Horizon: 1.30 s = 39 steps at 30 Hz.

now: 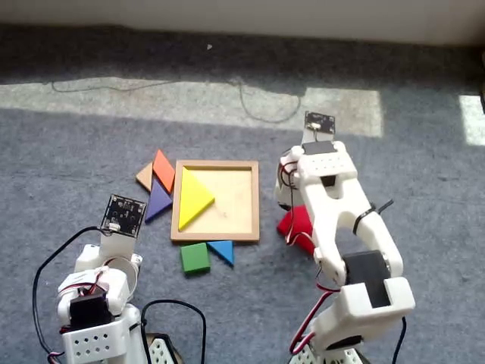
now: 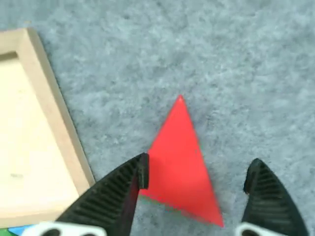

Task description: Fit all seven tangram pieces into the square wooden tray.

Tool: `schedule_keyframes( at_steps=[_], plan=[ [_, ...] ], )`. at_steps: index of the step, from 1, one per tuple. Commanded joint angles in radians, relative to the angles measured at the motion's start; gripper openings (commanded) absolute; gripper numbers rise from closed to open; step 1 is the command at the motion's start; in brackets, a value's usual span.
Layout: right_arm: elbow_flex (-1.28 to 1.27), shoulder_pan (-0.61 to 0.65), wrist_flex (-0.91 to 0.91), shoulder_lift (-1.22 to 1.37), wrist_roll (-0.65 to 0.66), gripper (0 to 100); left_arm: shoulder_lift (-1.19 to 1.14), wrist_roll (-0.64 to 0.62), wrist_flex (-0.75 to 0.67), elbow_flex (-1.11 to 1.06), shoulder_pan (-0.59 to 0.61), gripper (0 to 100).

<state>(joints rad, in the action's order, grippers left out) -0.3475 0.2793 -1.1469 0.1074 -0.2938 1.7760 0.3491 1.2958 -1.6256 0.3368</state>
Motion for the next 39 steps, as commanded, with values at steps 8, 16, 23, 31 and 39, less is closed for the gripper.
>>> schedule_keyframes(
  at_steps=[8, 16, 23, 31, 39],
  plan=[
    [-0.081, 0.091, 0.07, -0.051, 0.091, 32.8, 0.036, 0.005, -0.015, 0.025, 0.007, 1],
    [-0.142, 0.148, 0.12, -0.05, 0.126, 32.8, 0.036, 0.005, -0.015, 0.025, 0.007, 1],
    [-0.142, 0.142, 0.124, -0.048, 0.126, 32.8, 0.036, 0.005, -0.015, 0.025, 0.007, 1],
    [-0.171, 0.096, 0.124, -0.048, 0.132, 32.5, 0.036, 0.005, -0.014, 0.025, 0.007, 1],
    [-0.163, 0.096, 0.122, 0.01, 0.132, 27.9, 0.036, 0.005, -0.014, 0.025, 0.007, 1]
  ],
)
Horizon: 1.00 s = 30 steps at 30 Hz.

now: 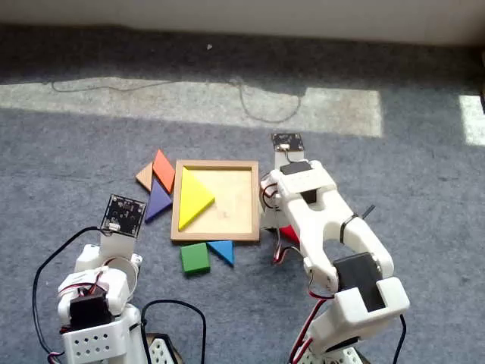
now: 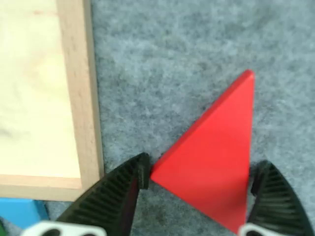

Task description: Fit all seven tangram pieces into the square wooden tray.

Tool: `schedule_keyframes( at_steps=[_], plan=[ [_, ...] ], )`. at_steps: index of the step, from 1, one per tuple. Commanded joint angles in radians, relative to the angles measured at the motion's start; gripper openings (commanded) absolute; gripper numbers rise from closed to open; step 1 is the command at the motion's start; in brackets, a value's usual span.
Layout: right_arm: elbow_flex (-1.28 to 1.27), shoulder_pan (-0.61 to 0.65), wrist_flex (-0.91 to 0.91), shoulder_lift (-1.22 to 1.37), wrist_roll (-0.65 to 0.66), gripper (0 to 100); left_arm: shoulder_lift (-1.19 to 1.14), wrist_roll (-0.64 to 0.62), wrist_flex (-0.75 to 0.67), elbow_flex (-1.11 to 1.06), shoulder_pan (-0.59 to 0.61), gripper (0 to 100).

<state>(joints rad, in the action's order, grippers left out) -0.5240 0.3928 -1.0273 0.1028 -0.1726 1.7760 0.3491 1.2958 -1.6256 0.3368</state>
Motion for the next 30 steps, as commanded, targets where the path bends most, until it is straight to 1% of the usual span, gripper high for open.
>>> schedule_keyframes(
  at_steps=[1, 4, 11, 15, 19, 23, 28, 30],
  plan=[
    [0.013, -0.018, 0.002, 0.024, 0.011, 24.9, 0.036, 0.005, -0.014, 0.025, 0.007, 1],
    [0.013, -0.019, 0.004, 0.033, 0.012, 19.3, 0.036, 0.005, -0.014, 0.025, 0.007, 1],
    [0.013, -0.019, -0.021, 0.018, 0.014, 18.4, 0.036, 0.005, -0.014, 0.025, 0.007, 1],
    [0.005, -0.012, -0.039, -0.122, 0.066, 18.4, 0.036, 0.005, -0.015, 0.025, 0.007, 1],
    [-0.038, 0.007, -0.041, -0.283, 0.069, 18.4, 0.036, 0.005, -0.015, 0.025, 0.007, 1],
    [-0.058, 0.068, -0.042, -0.361, 0.068, 18.4, 0.036, 0.005, -0.017, 0.025, 0.007, 1],
    [-0.05, 0.147, -0.041, -0.331, 0.06, 18.4, 0.036, 0.005, -0.017, 0.025, 0.007, 1],
    [-0.008, 0.188, -0.044, -0.303, 0.043, 18.4, 0.036, 0.005, -0.017, 0.025, 0.007, 1]
  ],
)
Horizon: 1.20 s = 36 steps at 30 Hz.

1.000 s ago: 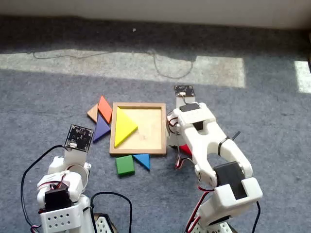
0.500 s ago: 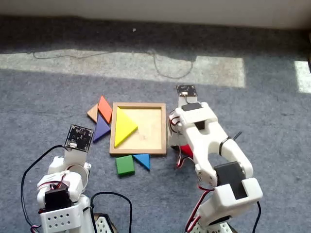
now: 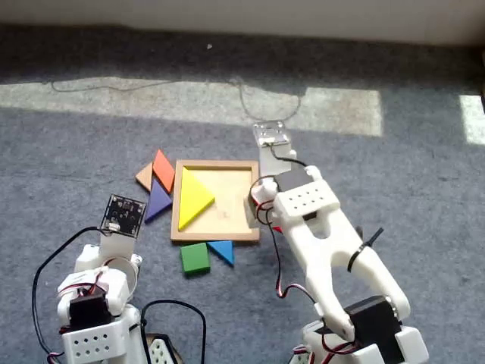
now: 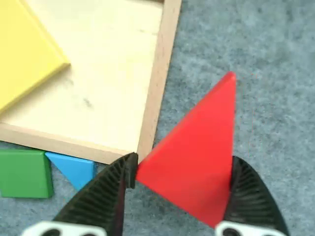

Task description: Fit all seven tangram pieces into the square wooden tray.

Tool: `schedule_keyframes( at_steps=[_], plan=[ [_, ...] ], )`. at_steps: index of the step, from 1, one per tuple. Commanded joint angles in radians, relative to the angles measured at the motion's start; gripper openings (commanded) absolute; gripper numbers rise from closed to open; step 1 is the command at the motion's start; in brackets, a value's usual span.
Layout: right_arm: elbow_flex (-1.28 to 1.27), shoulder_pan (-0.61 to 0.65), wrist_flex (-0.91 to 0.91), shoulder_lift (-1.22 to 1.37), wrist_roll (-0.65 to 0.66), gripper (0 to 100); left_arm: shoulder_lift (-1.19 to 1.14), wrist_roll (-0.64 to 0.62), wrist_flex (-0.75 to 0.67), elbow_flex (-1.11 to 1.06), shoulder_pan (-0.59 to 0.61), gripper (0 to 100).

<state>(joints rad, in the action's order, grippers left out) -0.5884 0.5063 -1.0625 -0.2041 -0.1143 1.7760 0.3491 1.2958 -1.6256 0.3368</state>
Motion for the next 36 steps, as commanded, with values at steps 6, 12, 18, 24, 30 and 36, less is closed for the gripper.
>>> schedule_keyframes(
  at_steps=[6, 12, 18, 24, 30, 36],
  plan=[
    [0.22, 0.154, -0.01, 0.157, -0.242, 18.3, 0.036, 0.005, -0.015, 0.025, 0.007, 1],
    [0.389, 0.183, -0.012, 0.305, -0.244, 18.3, 0.036, 0.005, -0.014, 0.025, 0.007, 1],
    [0.507, 0.168, -0.005, 0.375, 0.221, 18.3, 0.036, 0.006, -0.014, 0.025, 0.007, 1],
    [0.593, 0.159, -0.01, 0.475, 0.643, 18.3, 0.036, 0.006, -0.014, 0.025, 0.007, 1],
    [0.616, 0.154, -0.01, 0.539, 0.947, 18.3, 0.036, 0.006, -0.014, 0.025, 0.007, 1],
    [0.616, 0.127, -0.01, 0.552, 1.077, 18.7, 0.036, 0.006, -0.017, 0.025, 0.007, 1]
  ],
)
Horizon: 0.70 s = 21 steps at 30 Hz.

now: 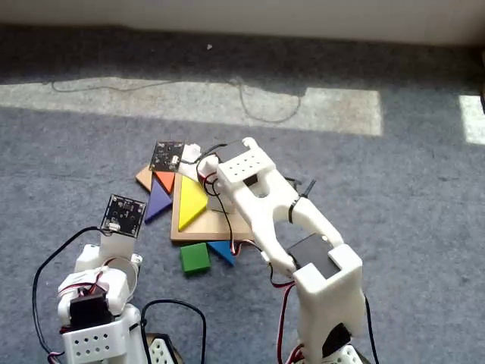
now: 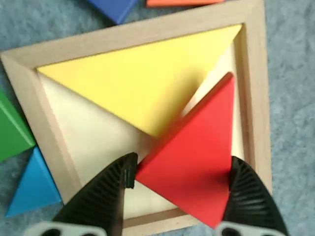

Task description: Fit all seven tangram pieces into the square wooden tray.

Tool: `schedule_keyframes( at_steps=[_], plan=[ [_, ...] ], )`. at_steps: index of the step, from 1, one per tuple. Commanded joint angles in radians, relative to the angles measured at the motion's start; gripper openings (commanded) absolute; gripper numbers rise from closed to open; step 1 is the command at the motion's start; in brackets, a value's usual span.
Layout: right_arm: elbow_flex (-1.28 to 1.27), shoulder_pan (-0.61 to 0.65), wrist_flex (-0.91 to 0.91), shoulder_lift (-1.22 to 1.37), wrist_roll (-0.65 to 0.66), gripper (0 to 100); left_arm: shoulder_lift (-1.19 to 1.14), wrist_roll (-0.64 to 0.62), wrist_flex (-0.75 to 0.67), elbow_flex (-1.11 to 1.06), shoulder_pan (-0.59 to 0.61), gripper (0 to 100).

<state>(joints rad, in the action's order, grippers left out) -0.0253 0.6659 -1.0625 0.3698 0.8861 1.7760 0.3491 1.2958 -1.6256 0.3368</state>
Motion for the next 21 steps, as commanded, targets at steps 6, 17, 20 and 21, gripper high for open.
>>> schedule_keyframes(
  at_steps=[6, 17, 20, 21],
  plan=[
    [0.053, -0.038, -0.01, -0.021, 0.089, 22.8, 0.036, 0.006, -0.018, 0.025, 0.007, 1],
    [0.047, -0.036, -0.012, -0.071, 0.083, 39.9, 0.036, 0.006, -0.02, 0.025, 0.007, 1],
    [0.045, -0.036, -0.051, -0.15, 0.081, 39.9, 0.036, 0.006, -0.02, 0.025, 0.007, 1],
    [0.044, -0.036, -0.087, -0.179, 0.081, 39.9, 0.036, 0.006, -0.02, 0.025, 0.007, 1]
  ],
)
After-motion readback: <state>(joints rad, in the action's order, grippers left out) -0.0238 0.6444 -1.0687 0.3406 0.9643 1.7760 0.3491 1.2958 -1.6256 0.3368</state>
